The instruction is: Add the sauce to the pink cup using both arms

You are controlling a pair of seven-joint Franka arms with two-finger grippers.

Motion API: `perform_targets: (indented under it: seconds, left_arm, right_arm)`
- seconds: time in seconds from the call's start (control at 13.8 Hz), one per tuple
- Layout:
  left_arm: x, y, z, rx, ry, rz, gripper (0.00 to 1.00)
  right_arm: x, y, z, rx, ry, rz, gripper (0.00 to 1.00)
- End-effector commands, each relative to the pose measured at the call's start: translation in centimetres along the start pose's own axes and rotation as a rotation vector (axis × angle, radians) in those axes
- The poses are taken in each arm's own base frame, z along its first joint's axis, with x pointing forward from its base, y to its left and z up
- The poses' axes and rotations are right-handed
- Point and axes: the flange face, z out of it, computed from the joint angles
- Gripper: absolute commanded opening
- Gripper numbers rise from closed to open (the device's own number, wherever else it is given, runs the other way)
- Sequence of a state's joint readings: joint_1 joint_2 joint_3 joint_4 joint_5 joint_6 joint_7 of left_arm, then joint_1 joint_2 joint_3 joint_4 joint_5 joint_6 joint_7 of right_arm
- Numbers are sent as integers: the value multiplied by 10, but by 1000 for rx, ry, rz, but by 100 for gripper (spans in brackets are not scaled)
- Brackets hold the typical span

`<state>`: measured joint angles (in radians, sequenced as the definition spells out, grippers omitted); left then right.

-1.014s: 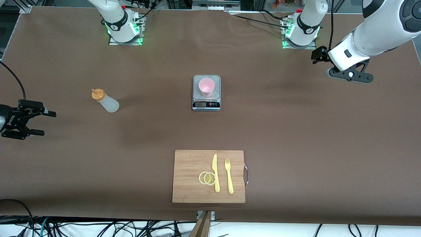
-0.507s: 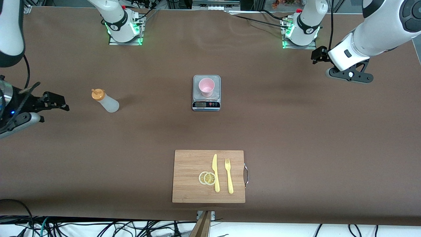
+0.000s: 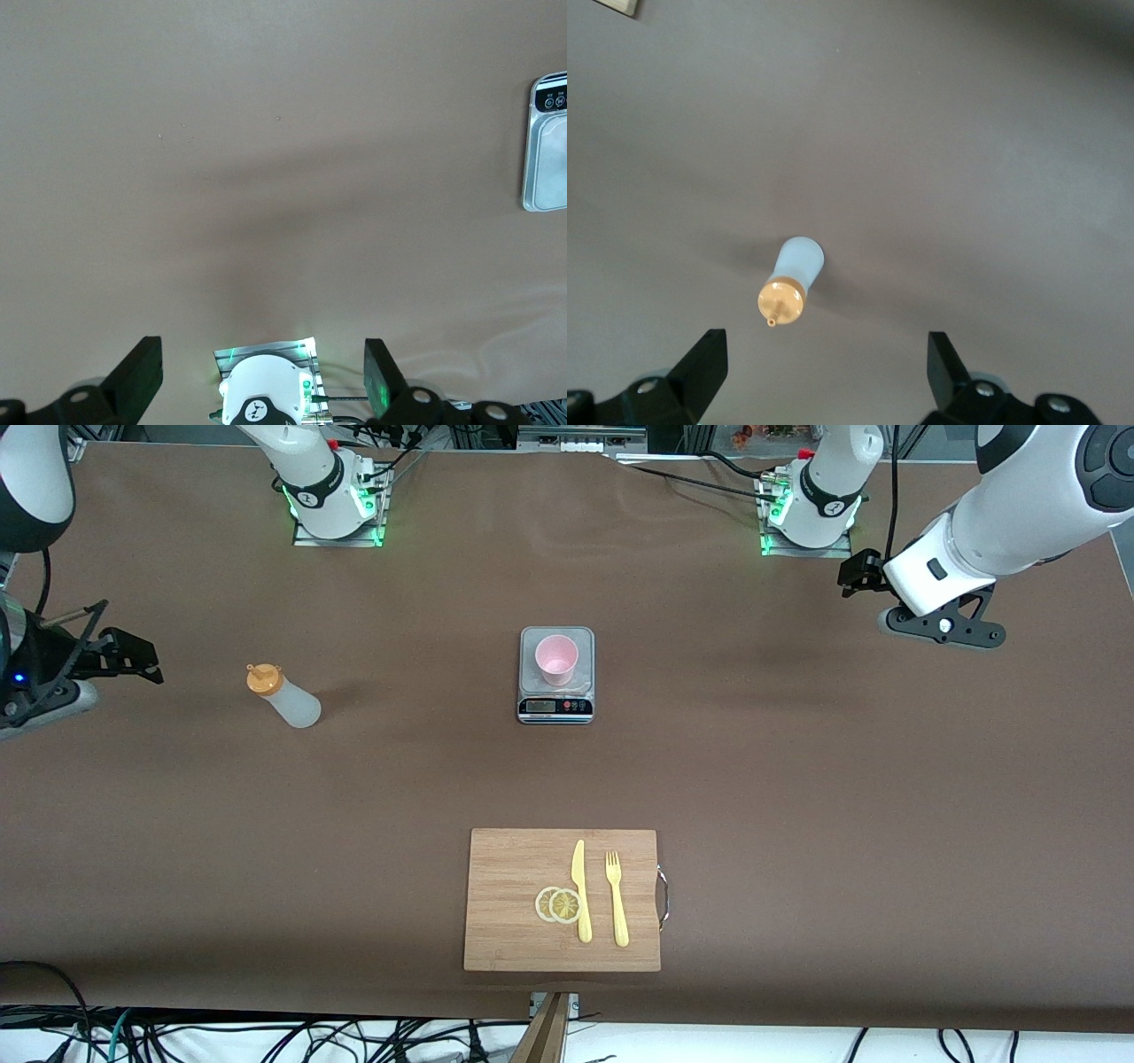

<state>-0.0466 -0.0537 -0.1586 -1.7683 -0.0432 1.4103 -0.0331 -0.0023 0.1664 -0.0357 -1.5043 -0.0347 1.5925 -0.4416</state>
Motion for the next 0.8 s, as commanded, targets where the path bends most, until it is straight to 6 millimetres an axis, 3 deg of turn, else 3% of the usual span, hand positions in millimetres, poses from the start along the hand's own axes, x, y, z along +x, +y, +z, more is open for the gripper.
perform_targets:
  seconds: [0.0, 0.14, 0.29, 0.43, 0.72]
  left_arm:
    - [-2, 2, -6, -12, -6, -3, 100]
    - [-3, 3, -6, -11, -8, -2, 100]
    - [-3, 3, -6, -11, -8, -2, 100]
    - [-2, 3, -6, -11, -8, -2, 100]
    - [-3, 3, -6, -11, -8, -2, 100]
  right_arm:
    - [-19, 8, -6, -34, 10, 33, 100]
    - [-32, 9, -12, -56, 8, 48, 100]
    - [-44, 4, -14, -40, 9, 181, 100]
    - [-46, 2, -16, -34, 12, 300, 100]
    - [-45, -5, -10, 9, 13, 321, 100]
